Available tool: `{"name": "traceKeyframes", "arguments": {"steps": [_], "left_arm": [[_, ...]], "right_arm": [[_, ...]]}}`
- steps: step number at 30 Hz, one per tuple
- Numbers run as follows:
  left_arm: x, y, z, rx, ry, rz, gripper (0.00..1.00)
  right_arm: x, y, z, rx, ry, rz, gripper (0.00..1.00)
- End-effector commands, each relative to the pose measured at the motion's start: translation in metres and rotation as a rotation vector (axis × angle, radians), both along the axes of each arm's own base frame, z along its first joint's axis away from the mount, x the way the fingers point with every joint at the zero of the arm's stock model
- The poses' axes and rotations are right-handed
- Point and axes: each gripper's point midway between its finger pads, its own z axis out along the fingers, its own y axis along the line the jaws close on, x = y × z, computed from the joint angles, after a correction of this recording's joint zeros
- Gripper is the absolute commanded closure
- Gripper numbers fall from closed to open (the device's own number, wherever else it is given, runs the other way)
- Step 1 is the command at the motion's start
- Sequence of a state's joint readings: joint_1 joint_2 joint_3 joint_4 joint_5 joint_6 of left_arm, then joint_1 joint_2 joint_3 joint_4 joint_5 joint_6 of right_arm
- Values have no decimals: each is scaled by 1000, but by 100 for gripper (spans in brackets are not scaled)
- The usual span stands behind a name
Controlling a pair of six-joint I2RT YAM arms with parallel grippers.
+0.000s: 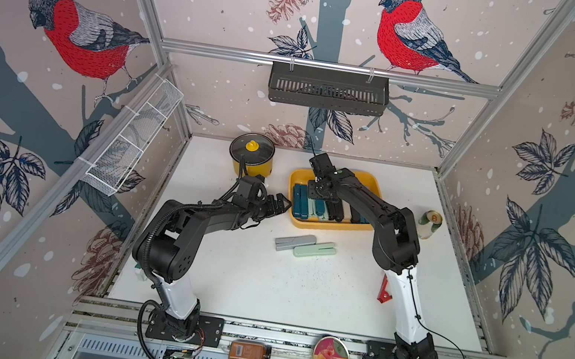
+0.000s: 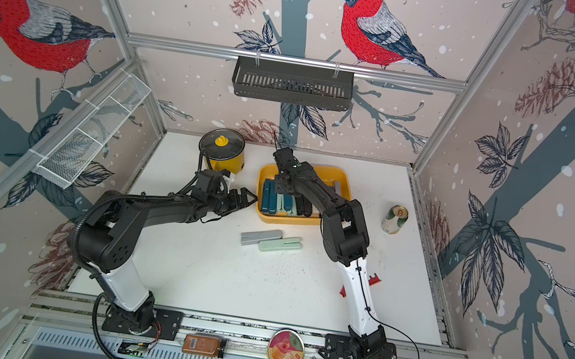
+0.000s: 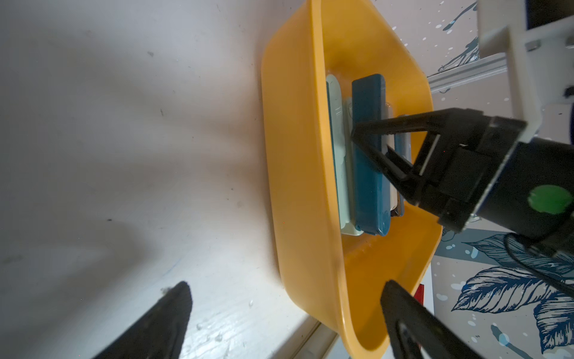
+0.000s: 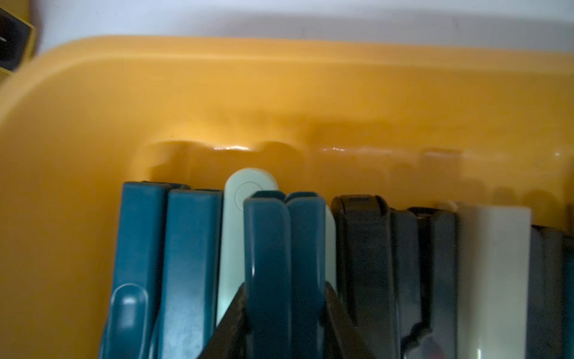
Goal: Put the pruning pliers into the storage box
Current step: Place the pruning pliers in the storage box.
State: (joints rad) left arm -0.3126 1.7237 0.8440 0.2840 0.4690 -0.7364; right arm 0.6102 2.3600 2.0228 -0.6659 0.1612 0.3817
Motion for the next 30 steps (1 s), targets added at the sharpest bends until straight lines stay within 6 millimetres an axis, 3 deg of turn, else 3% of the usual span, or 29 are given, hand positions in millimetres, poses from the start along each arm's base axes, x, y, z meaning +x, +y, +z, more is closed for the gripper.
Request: {"name": "traceKeyframes", "arguments": {"steps": [1,9,11,15,17,24,30], "left_arm": [[4,-3,6,-17,-20,-10,5],[4,-3,5,-15,-17,-13,5],[4,-3,4,-15,-14,-14,5],[3,-3,4,-15,-13,-16,5],[3,-3,3,-14,-11,-15,5],[3,-3,3,-13,-11,-13,5],[2,-2,3,-13,-10,-11,5]], "right_arm": [[-2,-5,-6,-48,12,8,60],[-1,-4,-4,-35,7,1,46],[-2,-2,-3,-27,7,3,37],[-3,3,1,12,8,8,36],[-3,6,2,31,9,12,39],[-5,11,6,65,16,17,69],[-5,19,27,98,-25,25,78]]}}
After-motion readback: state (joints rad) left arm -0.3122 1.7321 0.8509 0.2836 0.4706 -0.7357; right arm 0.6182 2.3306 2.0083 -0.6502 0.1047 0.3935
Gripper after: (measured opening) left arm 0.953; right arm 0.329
